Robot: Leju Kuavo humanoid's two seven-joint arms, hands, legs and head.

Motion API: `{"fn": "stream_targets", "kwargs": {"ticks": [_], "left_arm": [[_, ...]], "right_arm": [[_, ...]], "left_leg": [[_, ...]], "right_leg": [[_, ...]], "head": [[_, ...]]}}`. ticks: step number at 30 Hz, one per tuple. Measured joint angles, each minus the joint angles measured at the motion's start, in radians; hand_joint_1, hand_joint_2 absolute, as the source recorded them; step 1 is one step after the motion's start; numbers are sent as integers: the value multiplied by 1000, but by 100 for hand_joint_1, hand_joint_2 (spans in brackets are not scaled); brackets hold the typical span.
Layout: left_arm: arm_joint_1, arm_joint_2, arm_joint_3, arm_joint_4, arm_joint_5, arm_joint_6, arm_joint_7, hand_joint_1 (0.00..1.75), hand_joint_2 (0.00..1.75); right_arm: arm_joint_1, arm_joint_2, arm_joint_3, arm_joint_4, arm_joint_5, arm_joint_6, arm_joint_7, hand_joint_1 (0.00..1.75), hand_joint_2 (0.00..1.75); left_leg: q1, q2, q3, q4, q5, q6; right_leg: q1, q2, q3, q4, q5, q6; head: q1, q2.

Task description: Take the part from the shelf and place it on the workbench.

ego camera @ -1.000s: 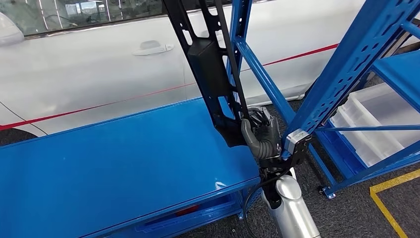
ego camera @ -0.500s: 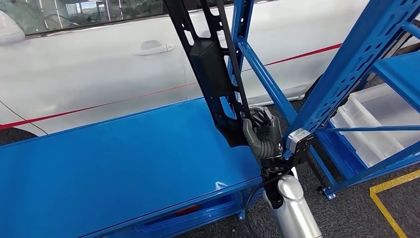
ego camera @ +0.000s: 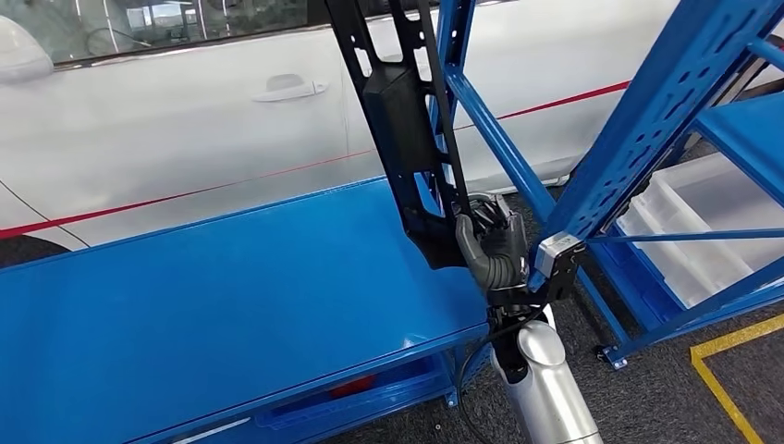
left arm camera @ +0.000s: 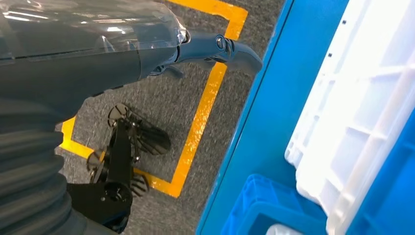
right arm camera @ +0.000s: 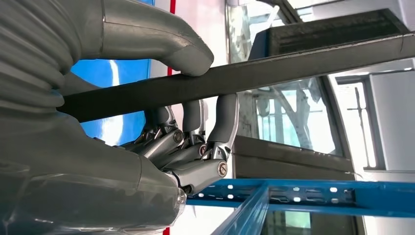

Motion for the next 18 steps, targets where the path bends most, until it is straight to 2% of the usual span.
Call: {"fn": "stream_targets", "kwargs": {"ticks": [1,3,5,7,9,10,11,12,14,15,16,18], "left_arm": [[0,1,1,0,2,5,3,0,175],[1,4,3,0,8,20,8,0,175],[5,7,7,0,12,34,12,0,175],[8,14,14,0,15,45,17,0,175],[14,22,21,0,17,52,20,0,175],[17,26,23,0,17,53,21,0,175],[20,29,25,0,18,55,21,0,175],[22,32,26,0,18,56,22,0,175],[22,35,30,0,20,59,23,0,175],[23,37,32,0,22,60,23,0,175],[23,38,34,0,24,61,23,0,175],[26,41,41,0,27,60,23,0,175]], "right_arm": [[0,2,2,0,0,4,1,166,175],[1,7,9,-1,0,10,2,166,175],[-1,15,18,-1,-2,13,4,166,175],[-3,23,23,0,-4,19,6,166,175],[-4,25,24,0,-5,23,7,166,175],[-4,26,23,0,-5,23,7,166,175],[-4,27,23,1,-6,24,7,166,175],[-4,28,22,1,-8,24,7,166,175],[-6,30,21,1,-11,29,8,166,175],[-8,31,22,1,-13,35,8,166,175],[-9,33,23,0,-15,42,9,166,175],[-10,36,26,0,-20,58,10,166,175]], "left_leg": [[-1,-1,-4,3,0,-6],[-3,-3,-10,5,6,-19],[0,-5,-22,23,-14,-29],[4,-3,-57,109,-81,-35],[6,0,-102,236,-150,-41],[8,0,-112,275,-162,-45],[10,1,-103,276,-153,-48],[13,2,-76,239,-128,-52],[18,1,7,100,-73,-59],[18,-2,35,50,-59,-56],[17,-5,49,18,-54,-53],[12,-10,39,16,-49,-36]], "right_leg": [[3,0,9,-20,-1,-4],[6,-1,5,-27,-1,-14],[3,-9,1,-37,8,-30],[1,-19,-7,-43,19,-44],[3,-26,-23,-42,30,-48],[4,-28,-30,-41,36,-47],[2,-28,-39,-40,42,-44],[0,-28,-47,-37,47,-40],[-5,-25,-65,-27,58,-28],[-5,-22,-71,-23,63,-20],[-4,-19,-76,-20,70,-12],[-3,-15,-79,-25,87,5]], "head": [[0,0],[0,0],[0,0],[0,0],[0,0],[0,0],[0,0],[0,0],[0,0],[0,0],[0,0],[1,0]]}}
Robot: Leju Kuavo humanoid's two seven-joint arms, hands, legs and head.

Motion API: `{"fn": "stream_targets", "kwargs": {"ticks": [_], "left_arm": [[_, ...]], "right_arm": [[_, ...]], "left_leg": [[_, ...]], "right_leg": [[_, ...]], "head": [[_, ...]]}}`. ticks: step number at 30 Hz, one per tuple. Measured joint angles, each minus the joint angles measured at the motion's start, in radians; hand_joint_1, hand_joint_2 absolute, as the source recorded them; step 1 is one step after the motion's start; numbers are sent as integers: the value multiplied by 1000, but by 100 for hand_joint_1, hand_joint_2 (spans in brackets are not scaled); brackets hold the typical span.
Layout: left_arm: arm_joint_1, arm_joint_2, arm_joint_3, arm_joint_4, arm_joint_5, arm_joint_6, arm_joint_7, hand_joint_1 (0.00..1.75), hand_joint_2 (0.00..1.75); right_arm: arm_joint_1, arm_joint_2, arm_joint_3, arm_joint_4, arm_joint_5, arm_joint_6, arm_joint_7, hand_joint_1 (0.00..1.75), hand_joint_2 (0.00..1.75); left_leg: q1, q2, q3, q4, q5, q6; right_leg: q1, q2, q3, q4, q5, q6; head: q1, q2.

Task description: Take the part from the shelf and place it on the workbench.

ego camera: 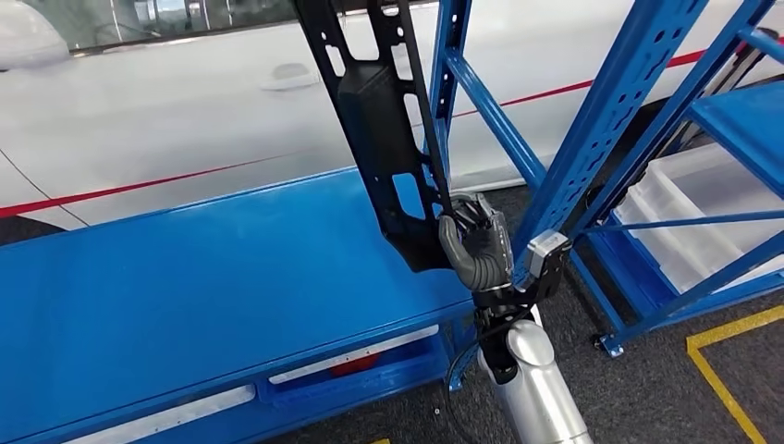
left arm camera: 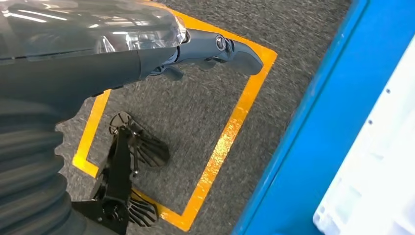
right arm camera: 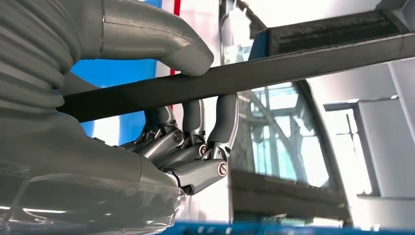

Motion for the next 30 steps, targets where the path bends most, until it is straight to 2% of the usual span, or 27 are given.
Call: {"fn": "stream_targets", "kwargs": {"ticks": [1,2,3,4,5,6,7,8,9,11,12,13,14,16,17,18,19,21,22,23,24,25,26,27,28,29,30], "left_arm": [[1,1,3,0,1,0,0,0,175],[1,1,5,0,2,-1,-1,0,175],[1,2,7,0,3,-2,-2,0,175],[1,3,8,0,3,-3,-4,0,175],[2,3,10,0,4,-4,-5,0,175],[3,4,11,0,5,-5,-7,0,175],[4,4,13,0,5,-5,-8,0,175],[6,5,15,0,6,-6,-8,0,175],[7,5,16,0,6,-6,-9,0,175],[8,5,18,0,6,-6,-9,0,175],[9,4,20,0,5,-7,-10,0,175],[10,3,21,0,5,-8,-10,0,175],[11,3,23,0,5,-9,-11,0,175],[13,5,27,0,6,-11,-12,0,175],[15,6,29,0,6,-12,-13,0,175],[16,7,30,0,7,-14,-13,0,175],[18,9,31,0,8,-14,-13,0,175],[20,13,33,0,10,-15,-13,0,175],[20,14,34,0,11,-14,-13,0,175],[21,16,35,0,12,-14,-13,0,175],[22,17,37,0,12,-12,-12,0,175],[23,19,38,0,12,-10,-12,0,175],[23,21,39,0,12,-7,-12,0,175],[23,23,41,0,13,-5,-13,0,175],[23,25,43,0,14,-3,-13,0,175],[23,27,46,0,16,-1,-13,0,175],[24,29,49,0,18,0,-13,0,175]], "right_arm": [[0,0,1,0,-2,6,0,166,175],[0,1,1,0,-4,11,0,166,175],[0,0,1,1,-6,15,1,166,175],[-1,0,2,1,-9,17,1,166,175],[-1,0,2,2,-12,19,1,166,175],[-1,0,2,4,-15,19,1,166,175],[-1,0,2,6,-18,20,2,166,175],[0,0,2,9,-19,20,2,166,175],[0,0,2,12,-20,20,3,166,175],[-2,1,3,14,-21,20,7,166,175],[-4,1,3,14,-22,20,10,166,175],[-5,2,4,14,-24,20,12,166,175],[-6,2,4,14,-27,20,14,166,175],[-6,2,4,15,-31,20,15,166,175],[-7,3,4,15,-33,20,15,166,175],[-7,4,4,16,-33,20,15,166,175],[-7,5,4,17,-33,20,15,166,175],[-4,8,5,21,-34,21,15,166,175],[-2,9,5,23,-35,22,15,166,175],[0,9,6,25,-35,24,15,166,175],[2,10,7,27,-35,26,15,166,175],[4,10,9,29,-35,27,15,166,175],[5,10,12,30,-35,29,15,166,175],[6,11,14,31,-35,31,15,166,175],[6,11,17,31,-35,32,15,166,175],[6,12,19,31,-35,33,15,166,175],[6,12,22,31,-35,34,15,166,175]], "left_leg": [[0,2,-7,-1,6,10],[0,5,-15,-2,16,22],[0,8,-25,-3,27,34],[-1,10,-37,-4,39,43],[-4,11,-51,-4,50,49],[-8,11,-65,-3,61,52],[-12,12,-78,-2,71,54],[-17,12,-92,-2,81,55],[-22,12,-104,-2,90,56],[-30,11,-124,-1,108,56],[-33,11,-131,-1,117,54],[-33,11,-135,-2,125,51],[-31,11,-137,-5,133,46],[-29,12,-138,-11,148,34],[-28,12,-142,-9,143,28],[-28,12,-151,9,117,23],[-27,12,-163,44,75,18],[-22,12,-195,169,-29,7],[-19,12,-205,230,-53,1],[-16,12,-205,272,-53,-3],[-14,12,-190,281,-29,-7],[-12,12,-157,255,3,-10],[-9,12,-107,197,24,-13],[-8,12,-46,115,26,-13],[-9,11,4,44,14,-8],[-10,10,36,-8,-2,-1],[-13,9,49,-33,-12,9]], "right_leg": [[-2,1,-3,-1,2,7],[-4,2,-10,8,-12,11],[-5,3,-21,33,-44,14],[-5,3,-37,79,-91,14],[-3,3,-54,142,-143,14],[0,4,-68,207,-180,13],[2,4,-72,257,-198,11],[6,4,-64,280,-196,7],[10,5,-36,263,-176,-1],[24,8,63,142,-140,-29],[32,8,116,65,-139,-43],[37,8,152,10,-142,-52],[43,8,173,-26,-148,-58],[43,7,173,-44,-131,-61],[41,5,169,-52,-119,-65],[37,3,160,-58,-105,-71],[33,2,150,-64,-91,-75],[32,0,118,-64,-65,-80],[32,0,101,-63,-53,-78],[31,-1,84,-60,-41,-76],[30,-1,66,-57,-30,-73],[28,-1,48,-52,-19,-69],[26,-1,33,-46,-10,-64],[26,-1,19,-38,-3,-59],[27,-1,10,-31,4,-53],[28,-2,5,-26,12,-47],[29,-2,2,-25,20,-41]], "head": [[0,0],[0,0],[1,0],[1,0],[2,0],[2,0],[2,0],[2,0],[2,0],[2,0],[2,0],[2,0],[2,0],[2,0],[2,0],[2,0],[2,0],[2,0],[2,0],[1,0],[1,0],[1,0],[1,0],[1,0],[1,0],[1,0],[1,0]]}}
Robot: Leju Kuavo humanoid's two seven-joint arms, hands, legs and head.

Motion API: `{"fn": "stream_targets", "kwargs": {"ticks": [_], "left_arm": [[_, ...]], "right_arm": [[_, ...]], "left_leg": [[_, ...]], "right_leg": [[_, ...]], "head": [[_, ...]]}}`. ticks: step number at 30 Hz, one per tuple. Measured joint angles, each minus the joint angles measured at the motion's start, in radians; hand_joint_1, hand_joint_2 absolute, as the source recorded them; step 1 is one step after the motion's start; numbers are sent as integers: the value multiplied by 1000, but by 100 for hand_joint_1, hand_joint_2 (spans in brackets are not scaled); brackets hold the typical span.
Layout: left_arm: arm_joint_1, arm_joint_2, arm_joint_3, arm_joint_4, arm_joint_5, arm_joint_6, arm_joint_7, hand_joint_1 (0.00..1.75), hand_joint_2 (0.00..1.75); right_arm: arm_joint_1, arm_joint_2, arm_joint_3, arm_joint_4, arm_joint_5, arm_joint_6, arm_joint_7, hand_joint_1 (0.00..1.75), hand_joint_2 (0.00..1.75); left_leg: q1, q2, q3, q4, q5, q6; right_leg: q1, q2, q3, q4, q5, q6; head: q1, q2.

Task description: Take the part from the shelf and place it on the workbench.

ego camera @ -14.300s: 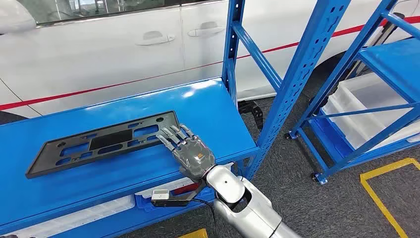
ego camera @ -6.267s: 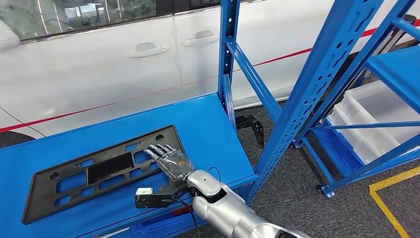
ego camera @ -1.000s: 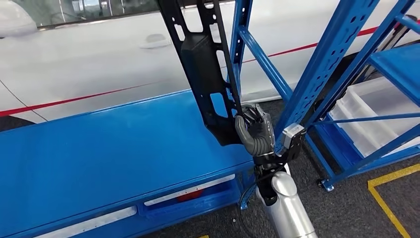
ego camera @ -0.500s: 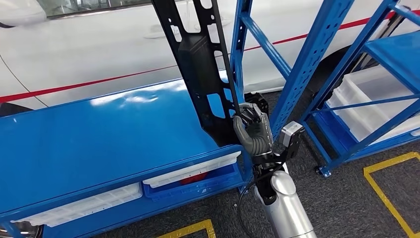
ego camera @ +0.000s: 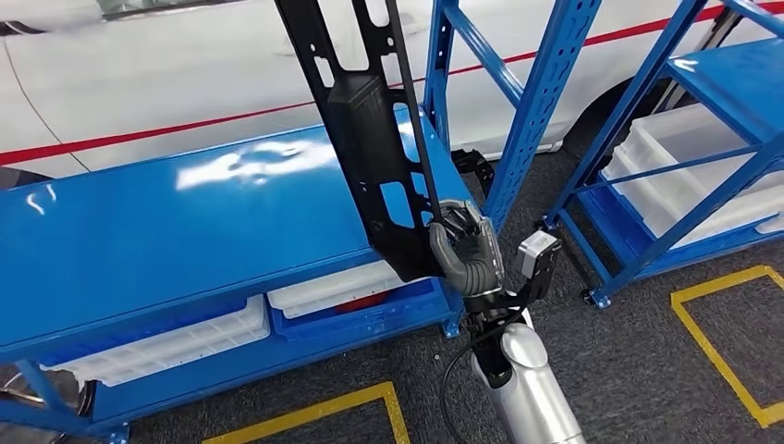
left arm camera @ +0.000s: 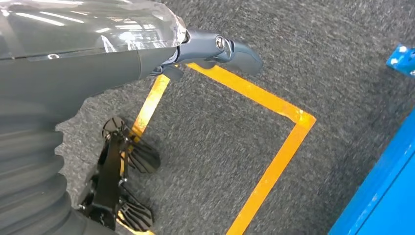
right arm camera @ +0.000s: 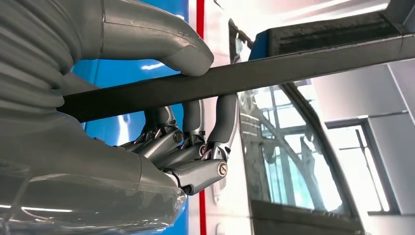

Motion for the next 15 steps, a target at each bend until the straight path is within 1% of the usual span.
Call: {"fn": "stream_targets", "kwargs": {"ticks": [1,2,3,4,5,6,7,8,9,10,11,12,13,14,15], "left_arm": [[2,1,3,0,2,2,0,0,175],[3,1,6,0,4,4,0,0,175],[3,1,9,0,4,8,1,0,175],[3,2,12,0,5,14,3,0,175],[3,4,15,0,5,18,5,0,175],[3,6,18,0,5,22,7,0,175],[4,7,21,0,4,25,8,0,175],[4,9,24,0,4,26,10,0,175],[4,10,27,0,4,27,11,0,175],[5,11,30,0,4,28,12,0,175],[5,12,32,0,4,29,13,0,175],[6,12,33,0,4,29,13,0,175],[6,12,34,0,5,30,13,0,175],[6,13,35,0,5,30,14,0,175],[6,13,37,0,5,31,14,0,175]], "right_arm": [[0,0,3,0,0,1,0,166,175],[1,0,5,1,0,2,0,166,175],[2,0,6,1,0,2,0,166,175],[2,0,8,2,0,2,0,166,175],[4,0,9,4,1,2,0,166,175],[5,0,11,5,3,1,0,166,175],[8,0,13,7,7,1,0,166,175],[12,0,17,10,12,1,0,166,175],[16,0,22,12,18,1,-1,166,175],[22,0,28,15,26,1,-2,166,175],[28,1,36,16,33,1,-5,166,175],[33,3,44,17,41,1,-8,166,175],[36,5,52,17,47,1,-11,166,175],[39,8,59,17,51,1,-14,166,175],[40,10,63,17,53,1,-17,166,175]], "left_leg": [[-1,0,-6,-1,3,12],[0,2,-13,0,12,20],[1,5,-23,0,23,30],[2,7,-35,-1,36,39],[2,9,-49,0,49,45],[1,9,-65,1,62,48],[0,9,-82,2,75,49],[-1,9,-100,4,87,49],[-2,9,-119,7,98,48],[-3,9,-136,11,108,46],[-3,9,-151,16,117,44],[-5,8,-163,20,124,40],[-7,8,-171,24,131,36],[-7,7,-176,24,139,31],[-6,7,-179,22,148,24]], "right_leg": [[0,1,-1,-1,9,7],[-2,2,-6,1,6,13],[-4,4,-13,15,-16,18],[-6,6,-25,49,-59,23],[-9,8,-40,101,-116,27],[-10,8,-56,167,-169,30],[-10,8,-68,232,-203,33],[-11,8,-70,280,-209,33],[-11,9,-58,299,-192,33],[-11,9,-29,282,-162,30],[-10,10,18,231,-135,24],[-7,11,76,156,-129,17],[-4,12,128,80,-138,12],[0,13,164,23,-150,7],[3,13,181,-9,-161,3]], "head": [[0,0],[0,0],[0,0],[0,0],[0,0],[0,0],[0,0],[0,0],[0,0],[0,0],[0,0],[0,0],[0,0],[-1,0],[-1,0]]}}
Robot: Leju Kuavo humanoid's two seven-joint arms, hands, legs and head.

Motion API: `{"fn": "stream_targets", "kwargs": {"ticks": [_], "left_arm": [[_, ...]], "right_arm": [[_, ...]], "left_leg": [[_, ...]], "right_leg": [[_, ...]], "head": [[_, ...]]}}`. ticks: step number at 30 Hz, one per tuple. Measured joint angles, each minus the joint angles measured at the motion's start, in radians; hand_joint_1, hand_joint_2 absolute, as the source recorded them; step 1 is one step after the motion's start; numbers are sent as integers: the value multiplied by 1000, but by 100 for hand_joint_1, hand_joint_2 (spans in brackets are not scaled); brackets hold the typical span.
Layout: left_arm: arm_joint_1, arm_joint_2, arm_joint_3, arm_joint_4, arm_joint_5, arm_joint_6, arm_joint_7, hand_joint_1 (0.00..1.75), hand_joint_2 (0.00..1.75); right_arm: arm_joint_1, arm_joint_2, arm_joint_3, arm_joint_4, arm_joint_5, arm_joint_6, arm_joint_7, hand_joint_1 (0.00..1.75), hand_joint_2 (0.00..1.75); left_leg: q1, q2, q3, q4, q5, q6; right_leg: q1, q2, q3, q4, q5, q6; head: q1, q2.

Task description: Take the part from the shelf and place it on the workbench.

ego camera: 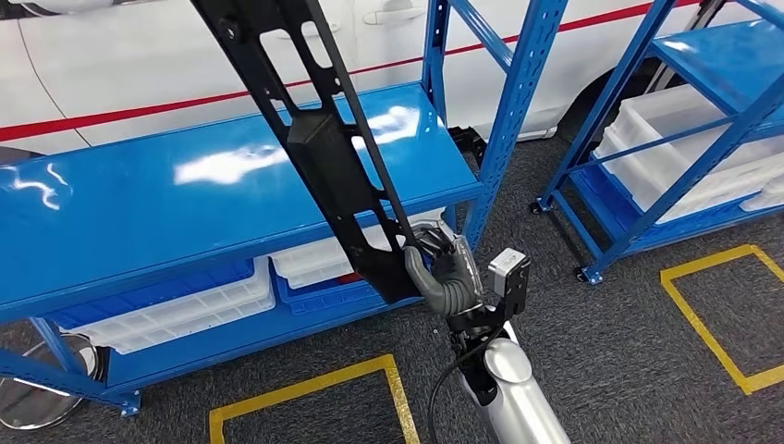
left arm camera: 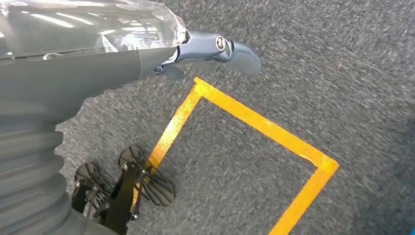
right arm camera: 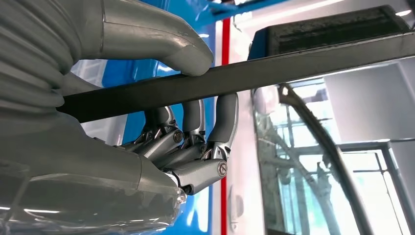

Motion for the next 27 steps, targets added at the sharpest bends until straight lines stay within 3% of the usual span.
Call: {"fn": "stream_targets", "kwargs": {"ticks": [2,3,5,7,8,10,11,12,14,16,17,18,19,20,22,23,24,25,27], "left_arm": [[2,1,2,0,0,0,0,0,175],[4,1,3,0,0,1,1,0,175],[7,2,4,0,3,3,2,0,175],[9,3,8,0,8,8,7,0,175],[9,3,11,0,11,13,11,0,175],[9,3,18,0,17,31,22,0,175],[9,3,22,0,20,43,27,0,175],[8,3,26,0,21,54,31,0,175],[6,3,34,0,21,73,37,0,175],[7,2,43,0,21,86,41,0,175],[9,2,47,0,21,91,43,0,175],[12,1,50,0,21,96,46,0,175],[13,0,52,0,20,100,48,0,175],[14,0,54,0,20,103,51,0,175],[14,-1,57,0,18,111,56,0,175],[15,-1,60,0,18,115,59,0,175],[15,-2,63,0,17,121,63,0,175],[15,-2,66,0,17,126,67,0,175],[15,-2,70,0,15,138,78,0,175]], "right_arm": [[4,3,5,1,0,-1,-3,166,175],[5,4,7,1,0,-1,-3,166,175],[9,7,13,4,5,3,-1,166,175],[18,10,27,6,23,21,1,166,175],[25,12,41,8,38,35,1,166,175],[44,15,81,17,70,68,-2,166,175],[54,18,106,23,82,81,-4,166,175],[62,21,129,29,89,92,-7,166,175],[71,28,171,40,97,101,-16,166,175],[72,34,196,52,106,96,-29,166,175],[72,34,204,59,110,91,-35,166,175],[72,35,209,67,114,85,-39,166,175],[73,35,211,75,117,78,-42,166,175],[73,35,212,83,119,71,-45,166,175],[73,35,213,98,122,59,-50,166,175],[73,35,213,105,123,56,-52,166,175],[73,35,213,114,124,56,-52,166,175],[74,35,214,121,126,56,-52,166,175],[74,35,219,135,133,58,-50,166,175]], "left_leg": [[3,-1,-4,-5,13,-13],[3,-1,-11,3,0,-17],[6,-1,-38,74,-84,-24],[6,-1,-68,203,-179,-30],[7,-1,-73,258,-192,-33],[7,-1,-40,281,-149,-37],[7,-1,0,242,-118,-37],[7,-1,53,175,-106,-36],[4,-4,148,33,-129,-27],[0,-6,176,-23,-148,-15],[1,-3,168,-20,-140,-8],[3,0,160,-20,-130,0],[5,3,149,-21,-117,9],[7,6,135,-21,-104,15],[5,8,102,-19,-77,21],[4,8,84,-18,-63,21],[4,9,65,-16,-50,20],[3,9,47,-14,-39,19],[1,10,18,-9,-18,15]], "right_leg": [[0,-3,-6,-14,15,-9],[-2,-5,-14,-17,25,-17],[-5,-9,-38,-23,52,-32],[-3,-9,-71,-21,77,-38],[-3,-9,-88,-19,89,-37],[-2,-9,-124,-12,112,-34],[-2,-9,-141,-7,122,-31],[-2,-9,-157,-1,131,-27],[1,-10,-176,11,146,-18],[3,-12,-180,14,162,-8],[3,-11,-181,14,167,-3],[2,-9,-186,22,155,2],[0,-7,-195,45,122,8],[-2,-5,-207,85,72,12],[-5,-3,-234,209,-31,19],[-6,-3,-239,267,-51,21],[-6,-3,-233,302,-45,21],[-6,-3,-211,303,-20,18],[-2,-2,-118,205,27,6]], "head": [[0,0],[0,0],[0,0],[-1,0],[-1,0],[-1,0],[-1,0],[-1,0],[-1,0],[-1,0],[-1,0],[0,0],[0,0],[0,0],[0,0],[0,0],[0,0],[0,0],[0,0]]}}
